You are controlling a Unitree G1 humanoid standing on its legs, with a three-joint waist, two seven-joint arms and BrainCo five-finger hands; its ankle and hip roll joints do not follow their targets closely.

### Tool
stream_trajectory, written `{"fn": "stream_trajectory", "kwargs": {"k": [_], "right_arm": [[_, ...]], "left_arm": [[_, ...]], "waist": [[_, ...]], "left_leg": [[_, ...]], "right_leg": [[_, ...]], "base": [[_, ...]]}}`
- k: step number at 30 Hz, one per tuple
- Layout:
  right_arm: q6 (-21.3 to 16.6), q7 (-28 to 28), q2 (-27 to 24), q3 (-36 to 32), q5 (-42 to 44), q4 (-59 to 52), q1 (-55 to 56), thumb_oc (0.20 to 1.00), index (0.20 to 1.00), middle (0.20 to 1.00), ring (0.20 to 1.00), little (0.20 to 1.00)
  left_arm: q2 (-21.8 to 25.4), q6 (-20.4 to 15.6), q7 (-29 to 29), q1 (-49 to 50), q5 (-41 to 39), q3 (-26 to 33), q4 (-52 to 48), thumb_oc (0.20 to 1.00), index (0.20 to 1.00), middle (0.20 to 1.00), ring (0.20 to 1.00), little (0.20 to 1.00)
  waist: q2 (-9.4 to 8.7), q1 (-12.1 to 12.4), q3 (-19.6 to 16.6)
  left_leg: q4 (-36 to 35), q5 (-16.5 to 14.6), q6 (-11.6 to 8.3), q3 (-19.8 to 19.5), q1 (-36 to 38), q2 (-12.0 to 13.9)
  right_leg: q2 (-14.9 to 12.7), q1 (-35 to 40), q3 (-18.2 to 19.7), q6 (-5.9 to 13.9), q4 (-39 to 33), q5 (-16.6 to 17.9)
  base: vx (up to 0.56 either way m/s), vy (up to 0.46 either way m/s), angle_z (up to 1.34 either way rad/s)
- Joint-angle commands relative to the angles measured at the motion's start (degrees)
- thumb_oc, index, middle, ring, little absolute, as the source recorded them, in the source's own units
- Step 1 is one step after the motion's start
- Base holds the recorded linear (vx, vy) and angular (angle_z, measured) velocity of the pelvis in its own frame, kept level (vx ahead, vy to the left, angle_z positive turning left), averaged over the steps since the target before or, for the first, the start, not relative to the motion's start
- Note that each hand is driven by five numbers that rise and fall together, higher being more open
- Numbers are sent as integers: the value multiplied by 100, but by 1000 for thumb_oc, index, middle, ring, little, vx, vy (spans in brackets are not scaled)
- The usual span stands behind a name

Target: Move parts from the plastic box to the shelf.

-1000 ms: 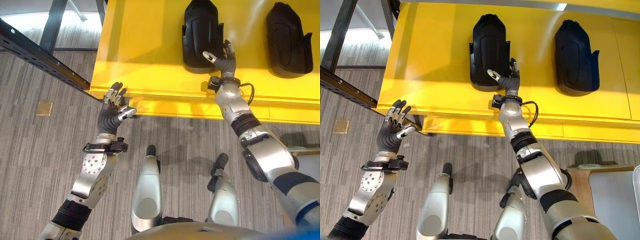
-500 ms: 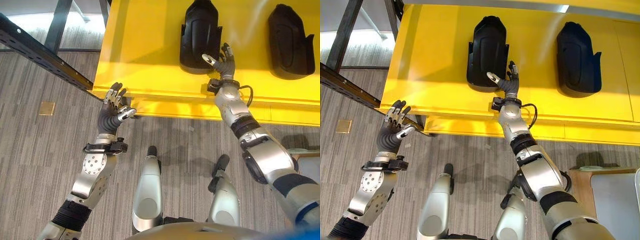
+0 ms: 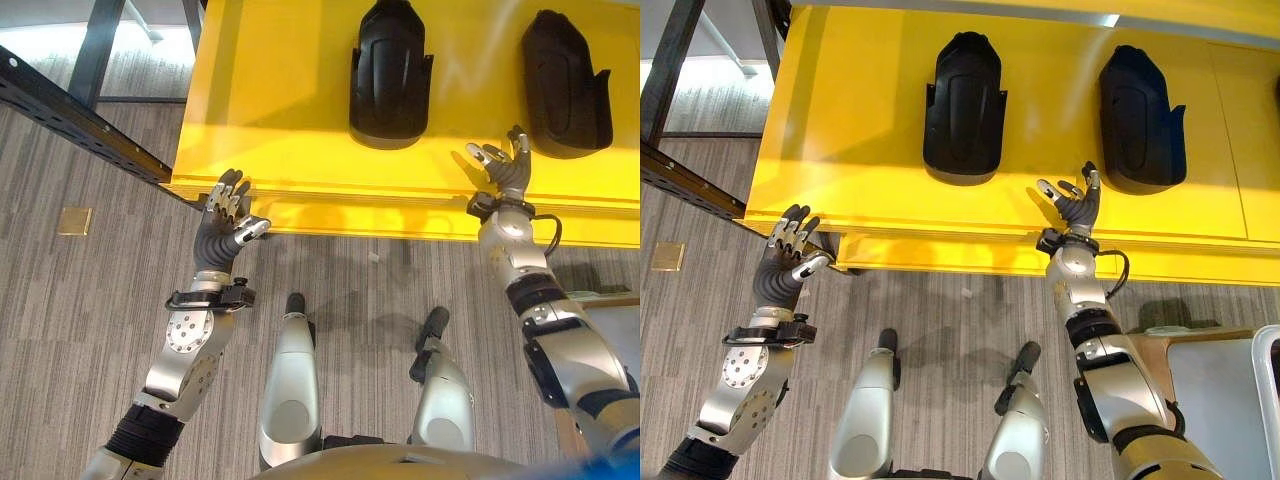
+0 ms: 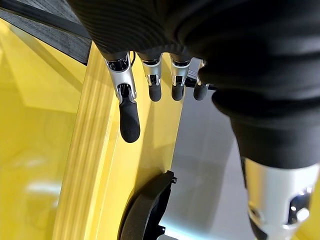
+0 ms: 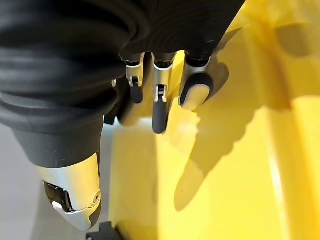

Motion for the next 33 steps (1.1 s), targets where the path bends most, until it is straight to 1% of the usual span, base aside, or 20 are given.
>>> {"fn": "stream_trajectory", "kwargs": {"k": [1, 3, 4, 6, 9, 14, 15, 17, 20, 21, 23, 24, 26, 27, 28, 29, 30, 31, 32, 33], "right_arm": [[61, 115, 58, -17, 133, -269, 542, 1000, 1000, 1000, 1000, 1000], [31, 159, 95, -25, 125, -529, 752, 1000, 1000, 1000, 1000, 1000], [-4, 333, 143, 2, 139, -1074, 1231, 1000, 1000, 1000, 1000, 1000], [-11, 366, 148, -11, 136, -1268, 1416, 1000, 1000, 1000, 1000, 1000], [-49, 768, 160, 20, 202, -2242, 2225, 1000, 1000, 1000, 1000, 1000], [-20, 1324, 16, 55, 339, -3256, 3123, 1000, 1000, 1000, 1000, 1000], [18, 1543, -42, 72, 318, -3560, 3423, 1000, 1000, 1000, 1000, 1000], [14, 1709, -72, 103, 394, -3738, 3602, 1000, 1000, 1000, 1000, 1000], [75, 2119, -328, -84, 370, -4313, 4349, 1000, 1000, 1000, 1000, 1000], [78, 2120, -332, -85, 371, -4320, 4358, 1000, 1000, 1000, 1000, 1000], [81, 2309, -498, -336, 358, -4615, 4842, 1000, 1000, 1000, 1000, 1000], [87, 2335, -555, -445, 320, -4687, 5039, 1000, 1000, 1000, 1000, 1000], [88, 2349, -569, -518, 357, -4601, 5170, 1000, 1000, 1000, 1000, 1000], [94, 2289, -563, -606, 257, -4582, 5268, 1000, 1000, 1000, 1000, 1000], [87, 2270, -567, -617, 273, -4570, 5277, 1000, 1000, 1000, 1000, 1000], [72, 2226, -582, -672, 223, -4605, 5312, 1000, 1000, 1000, 1000, 1000], [72, 2226, -582, -672, 223, -4605, 5312, 1000, 1000, 1000, 1000, 1000], [75, 2201, -541, -703, 243, -4598, 5356, 1000, 1000, 1000, 1000, 1000], [77, 2201, -541, -705, 243, -4600, 5360, 1000, 1000, 1000, 1000, 1000], [99, 2182, -518, -664, 182, -4606, 5344, 1000, 1000, 1000, 1000, 1000]], "left_arm": [[-167, -274, -137, -7, 103, 333, -338, 1000, 1000, 1000, 1000, 1000], [-189, -267, -135, -1, 119, 343, -330, 1000, 1000, 1000, 1000, 1000], [-249, -228, -141, 17, 143, 391, -282, 1000, 1000, 1000, 1000, 1000], [-260, -218, -143, 19, 153, 390, -255, 1000, 1000, 1000, 1000, 1000], [-342, -131, -232, 58, 161, 423, -167, 1000, 1000, 1000, 1000, 1000], [-373, -31, -409, 125, 234, 462, -48, 1000, 1000, 1000, 1000, 1000], [-385, -6, -488, 195, 269, 516, 1, 1000, 1000, 1000, 1000, 1000], [-375, 5, -544, 253, 291, 534, -7, 1000, 1000, 1000, 1000, 1000], [-442, 73, -786, 507, 334, 635, -17, 1000, 1000, 1000, 1000, 1000], [-445, 73, -788, 512, 333, 633, -18, 1000, 1000, 1000, 1000, 1000], [-556, 103, -919, 546, 368, 591, 55, 1000, 1000, 1000, 1000, 1000], [-608, 139, -984, 534, 364, 506, 95, 1000, 1000, 1000, 1000, 1000], [-662, 148, -1017, 513, 335, 447, 157, 1000, 1000, 1000, 1000, 1000], [-756, 185, -1050, 476, 318, 385, 198, 1000, 1000, 1000, 1000, 1000], [-788, 195, -1050, 405, 302, 338, 237, 1000, 1000, 1000, 1000, 1000], [-849, 219, -1081, 280, 270, 223, 355, 1000, 1000, 1000, 1000, 1000], [-849, 219, -1081, 280, 270, 223, 355, 1000, 1000, 1000, 1000, 1000], [-926, 215, -1088, 222, 244, 184, 378, 1000, 1000, 1000, 1000, 1000], [-925, 216, -1089, 224, 244, 182, 378, 1000, 1000, 1000, 1000, 1000], [-930, 210, -1074, 251, 255, 209, 363, 1000, 1000, 1000, 1000, 1000]], "waist": [[138, 124, 428], [130, 98, 406], [110, 32, 347], [101, 8, 321], [56, -144, 155], [-2, -405, -169], [-12, -513, -327], [-26, -574, -432], [62, -804, -775], [65, -796, -778], [166, -995, -927], [226, -1080, -990], [301, -1131, -1081], [345, -1203, -1195], [335, -1247, -1211], [330, -1386, -1272], [330, -1386, -1272], [307, -1421, -1291], [304, -1420, -1289], [270, -1343, -1301]], "left_leg": [[-879, 376, 326, 169, 452, -240], [-895, 383, 320, 178, 474, -232], [-972, 405, 298, 202, 574, -197], [-993, 413, 290, 214, 619, -181], [-1182, 476, 240, 296, 923, -72], [-1734, 701, 135, 494, 1526, 129], [-1995, 806, 109, 615, 1801, 240], [-2189, 914, 82, 697, 1963, 321], [-2571, 1338, -57, 972, 2460, 651], [-2582, 1341, -60, 982, 2472, 655], [-2691, 1749, -194, 1167, 2620, 904], [-2739, 2049, -248, 1226, 2658, 1011], [-2823, 2394, -328, 1268, 2683, 1119], [-2764, 2790, -376, 1374, 2703, 1216], [-2699, 2862, -360, 1515, 2678, 1242], [-2619, 2853, -435, 1968, 2624, 1208], [-2619, 2853, -435, 1968, 2624, 1208], [-2565, 2637, -429, 2227, 2572, 1007], [-2551, 2617, -418, 2230, 2573, 1000], [-2540, 2211, -235, 1915, 2492, 630]], "right_leg": [[171, 26, 35, 12, 1292, -984], [174, 39, 37, 12, 1285, -993], [205, 98, 58, 3, 1243, -1014], [213, 129, 61, -1, 1221, -1014], [302, 344, 95, -8, 1068, -1036], [520, 727, 155, -20, 704, -1037], [639, 834, 229, -33, 583, -1062], [716, 887, 274, -44, 488, -1056], [1036, 1033, 405, -137, 465, -1223], [1041, 1032, 412, -140, 468, -1225], [1287, 1070, 434, -317, 611, -1493], [1390, 1107, 393, -424, 660, -1605], [1495, 1165, 357, -518, 632, -1653], [1612, 1370, 315, -642, 450, -1716], [1626, 1460, 265, -690, 360, -1714], [1633, 1654, 198, -729, 216, -1808], [1633, 1654, 198, -729, 216, -1808], [1624, 1870, 110, -736, -50, -1792], [1617, 1884, 110, -728, -68, -1783], [1621, 1932, 206, -699, -218, -1745]], "base": [[5, -7, -4], [11, -17, -7], [23, -27, -7], [23, -24, -13], [57, -47, -19], [94, -69, -25], [92, -78, -35], [86, -90, -58], [110, -151, -61], [38, -169, -79], [-1, -244, -51], [-3, -233, -10], [38, -227, 0], [74, -279, 8], [146, -325, 26], [88, -163, 48], [120, -184, 73], [43, -76, 67], [67, -75, 37], [110, 14, -22]]}}
